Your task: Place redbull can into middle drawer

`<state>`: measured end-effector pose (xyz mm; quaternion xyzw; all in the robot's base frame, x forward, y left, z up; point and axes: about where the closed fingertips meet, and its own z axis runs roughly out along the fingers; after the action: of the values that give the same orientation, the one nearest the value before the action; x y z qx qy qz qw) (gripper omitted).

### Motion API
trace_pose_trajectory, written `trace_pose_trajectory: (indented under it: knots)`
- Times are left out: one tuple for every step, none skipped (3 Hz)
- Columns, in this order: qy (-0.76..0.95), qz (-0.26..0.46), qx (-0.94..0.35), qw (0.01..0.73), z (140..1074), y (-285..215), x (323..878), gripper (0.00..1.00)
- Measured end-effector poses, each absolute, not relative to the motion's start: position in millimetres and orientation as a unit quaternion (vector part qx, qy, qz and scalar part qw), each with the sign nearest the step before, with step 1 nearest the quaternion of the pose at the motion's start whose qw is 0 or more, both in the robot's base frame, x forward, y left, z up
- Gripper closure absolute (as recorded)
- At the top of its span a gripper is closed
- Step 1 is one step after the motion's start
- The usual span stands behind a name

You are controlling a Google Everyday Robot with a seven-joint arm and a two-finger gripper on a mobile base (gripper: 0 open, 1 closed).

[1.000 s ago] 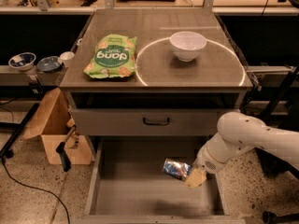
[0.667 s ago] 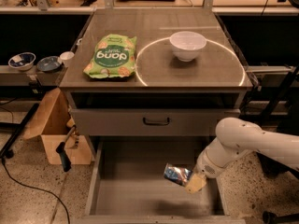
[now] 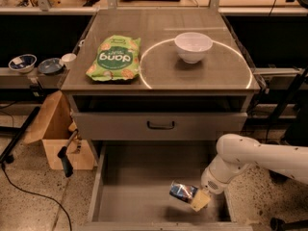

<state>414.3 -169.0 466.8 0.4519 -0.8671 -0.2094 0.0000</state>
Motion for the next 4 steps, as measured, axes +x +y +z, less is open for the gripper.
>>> trace_pose_trajectory:
  knots:
    - [-0.875, -0.205, 0.439, 0.018, 446, -173, 410, 1.00]
    - [-0.879, -0.203, 0.431, 0.033, 430, -177, 408, 1.00]
    - [-0.880, -0.205, 0.427, 0.045, 418, -179, 407, 1.00]
    - [-0.880, -0.205, 0.426, 0.048, 416, -180, 407, 0.79]
